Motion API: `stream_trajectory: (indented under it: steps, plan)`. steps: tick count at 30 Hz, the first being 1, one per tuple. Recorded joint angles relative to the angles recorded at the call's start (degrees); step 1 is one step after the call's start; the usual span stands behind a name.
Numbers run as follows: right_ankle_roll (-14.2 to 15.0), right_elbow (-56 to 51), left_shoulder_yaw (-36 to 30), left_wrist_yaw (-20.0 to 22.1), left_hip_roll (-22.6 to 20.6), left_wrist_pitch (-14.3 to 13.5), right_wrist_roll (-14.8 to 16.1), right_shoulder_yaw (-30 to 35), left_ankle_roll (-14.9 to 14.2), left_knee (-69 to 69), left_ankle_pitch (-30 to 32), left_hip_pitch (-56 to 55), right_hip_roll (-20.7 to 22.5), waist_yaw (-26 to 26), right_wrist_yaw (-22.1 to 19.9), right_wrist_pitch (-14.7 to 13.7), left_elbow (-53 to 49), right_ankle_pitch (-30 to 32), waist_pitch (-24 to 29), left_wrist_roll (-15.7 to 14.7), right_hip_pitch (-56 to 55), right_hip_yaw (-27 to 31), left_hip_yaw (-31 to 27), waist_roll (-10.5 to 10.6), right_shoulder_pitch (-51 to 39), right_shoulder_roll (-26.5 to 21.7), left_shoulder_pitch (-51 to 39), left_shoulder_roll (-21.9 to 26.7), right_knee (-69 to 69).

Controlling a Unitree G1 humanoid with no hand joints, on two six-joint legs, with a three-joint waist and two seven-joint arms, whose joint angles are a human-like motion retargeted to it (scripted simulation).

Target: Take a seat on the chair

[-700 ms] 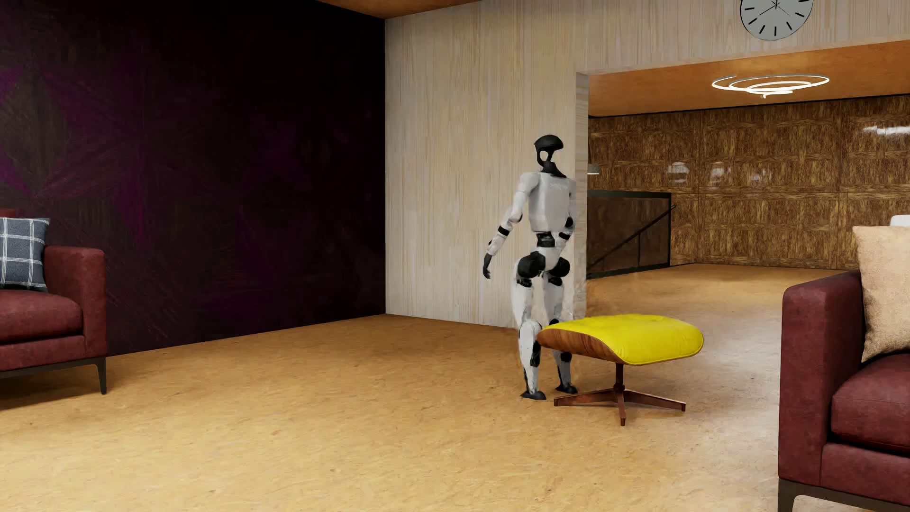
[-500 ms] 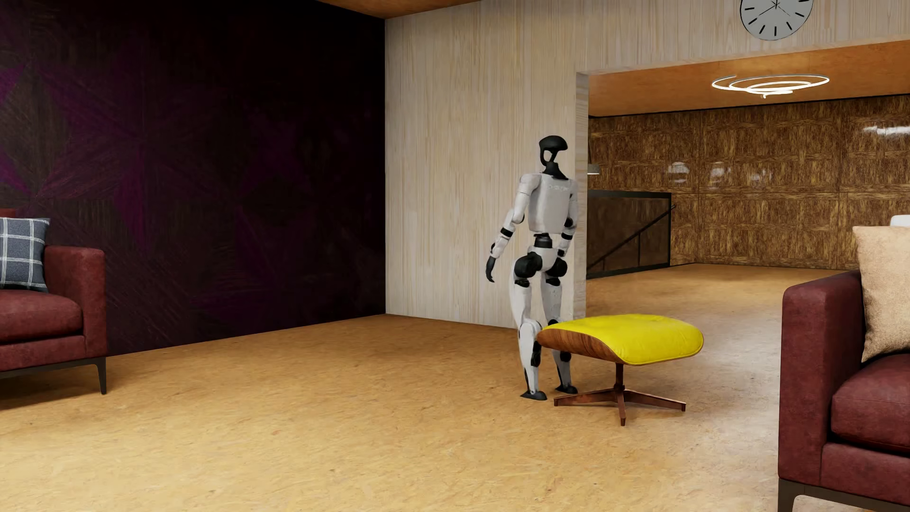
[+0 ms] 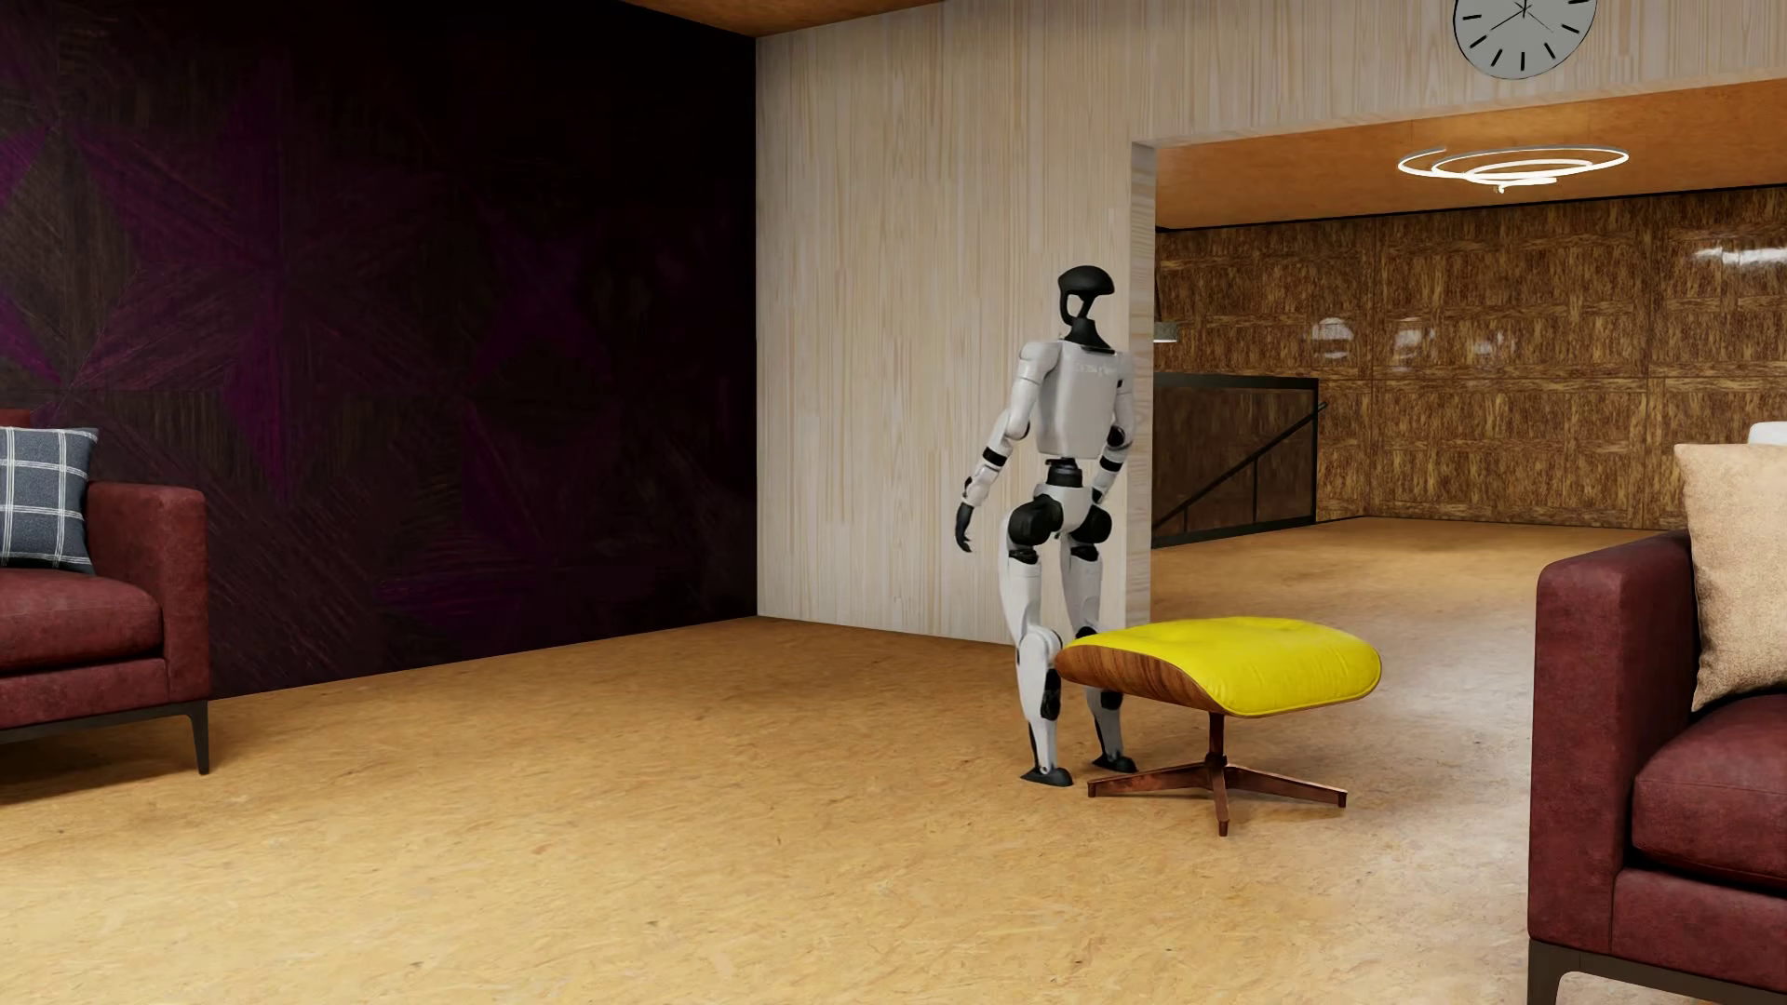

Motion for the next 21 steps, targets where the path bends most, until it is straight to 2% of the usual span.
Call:
stream_trajectory:
  steps: [3,5,9,10,12,14,16,19,21]
  plan:
    - [-0.23,1.52,-0.1,0.55,-0.05,0.19,-0.19,0.38,-0.01,0.09,-0.21,-0.06,0.13,0.01,-0.52,0.32,0.69,-0.14,0.06,-0.24,0.08,-0.38,0.07,0.08,-0.67,0.14,-0.34,-0.03,-0.02]
    - [-0.55,2.58,-1.06,-0.06,-0.25,0.29,0.83,0.49,0.3,0.29,0.04,-0.41,0.21,0.04,-1.18,1.2,0.37,0.14,0.73,0.27,0.06,-0.53,-0.1,0.1,-1.56,0.15,-1.0,-0.08,-0.08]
    - [-1.75,2.45,-5.11,-1.06,-0.59,0.5,1.71,2.77,1.11,4.6,-0.25,-4.65,0.08,0.13,-1.55,2.45,-1.71,-0.3,3.33,1.27,-3.56,0.02,-0.86,0.12,-5.03,-0.14,-4.48,-0.27,4.11]
    - [-1.47,1.71,-6.3,-1.03,-0.42,0.51,1.31,4.37,1.24,5.2,0.15,-4.95,0.07,0.23,-1.25,2.28,-1.93,-0.62,5.78,1.95,-4.36,-0.01,-1.18,0.06,-6.86,-0.11,-6.87,-0.35,6.09]
    - [-1.47,-0.11,-9.52,-0.58,-0.11,1.22,0.65,8.06,1.23,13.91,-1.67,-12.98,-0.7,0.8,-0.8,2.53,-3.55,-1.62,8.48,2.28,-11.44,2.05,-2.38,-0.11,-11.22,-0.27,-11.12,-0.48,13.25]
    - [0.45,-4.38,-12.16,-0.65,0.94,1.1,-0.67,12.99,-0.13,23.89,-3.49,-22.21,-2.26,1.19,1.29,1.57,-7.1,-2.58,13.14,2.13,-19.42,3.84,-3.52,0.01,-17.06,-1.56,-16.17,-0.04,21.15]
    - [1.91,-10.97,-15.76,0.54,2.33,0.67,-2.29,19.78,-1.1,34.82,-6.4,-32.5,-3.78,1.3,1.65,0.63,-12.12,-4.57,18.24,2.04,-28.94,5.3,-3.71,0.08,-23.36,-3.65,-21.2,1.28,30.46]
    - [2.46,-19.4,-21.84,1.29,3.91,-0.89,-4.95,30.98,-2.03,49.6,-9.86,-45.58,-4.38,1.06,2.96,-1.4,-18.69,-7.3,26.7,2.51,-41.48,7.95,-4.58,0.04,-34.11,-6.62,-28.62,4.07,43.81]
    - [3.5,-24.62,-25.84,-1.49,4.71,-2.94,-7.03,37.55,-2.71,59.25,-11.9,-55.0,-4.78,1.0,4.49,-3.08,-26.94,-9.08,31.7,4.81,-50.76,10.1,-5.73,-0.17,-41.79,-8.87,-33.58,8.34,52.96]
